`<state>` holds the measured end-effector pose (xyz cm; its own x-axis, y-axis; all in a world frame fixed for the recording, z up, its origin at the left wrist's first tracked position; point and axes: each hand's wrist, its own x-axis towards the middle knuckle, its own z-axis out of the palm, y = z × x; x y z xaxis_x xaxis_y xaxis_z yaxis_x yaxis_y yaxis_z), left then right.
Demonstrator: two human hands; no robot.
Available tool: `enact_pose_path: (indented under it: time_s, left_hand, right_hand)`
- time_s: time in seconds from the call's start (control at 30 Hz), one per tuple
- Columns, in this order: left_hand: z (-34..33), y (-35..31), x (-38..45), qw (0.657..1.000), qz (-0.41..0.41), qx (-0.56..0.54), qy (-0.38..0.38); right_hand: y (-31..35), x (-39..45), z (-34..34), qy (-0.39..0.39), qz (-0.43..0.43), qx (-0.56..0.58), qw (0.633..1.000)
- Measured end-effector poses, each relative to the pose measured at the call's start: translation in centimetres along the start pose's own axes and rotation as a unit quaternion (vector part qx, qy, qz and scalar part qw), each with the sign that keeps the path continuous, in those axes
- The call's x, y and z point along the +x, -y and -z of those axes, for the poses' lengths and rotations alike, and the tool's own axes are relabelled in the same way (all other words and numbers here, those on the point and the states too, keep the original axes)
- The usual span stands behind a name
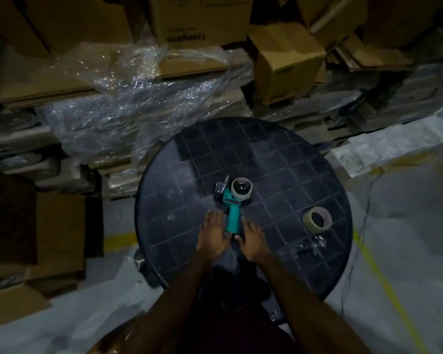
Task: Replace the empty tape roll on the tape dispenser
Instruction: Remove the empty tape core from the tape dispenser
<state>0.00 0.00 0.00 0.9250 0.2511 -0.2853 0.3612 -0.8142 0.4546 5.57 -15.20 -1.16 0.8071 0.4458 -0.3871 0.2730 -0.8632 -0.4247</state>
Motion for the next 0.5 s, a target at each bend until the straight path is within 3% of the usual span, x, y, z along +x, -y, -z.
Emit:
enact_pose_path:
  time_s: [0.2,0.33,0.5]
  left_hand:
    - [0.0,0.9,0.8,0.993,0.073,-0.07,0.067]
    - [0.5,1.1,2.8,0.987,0.077,-0.083,0.113]
    - [0.0,1.3,4.8,0.99,0.055,-0.029,0.129]
  right_hand:
    - [2.1,0.5,0.6,0.019,-0.06,0.179,0.982]
    - [2.2,1.2,-0.7,0.035,-0.095,0.248,0.963]
    - [3.2,1.5,-2.2,0.154,-0.065,0.251,0.953]
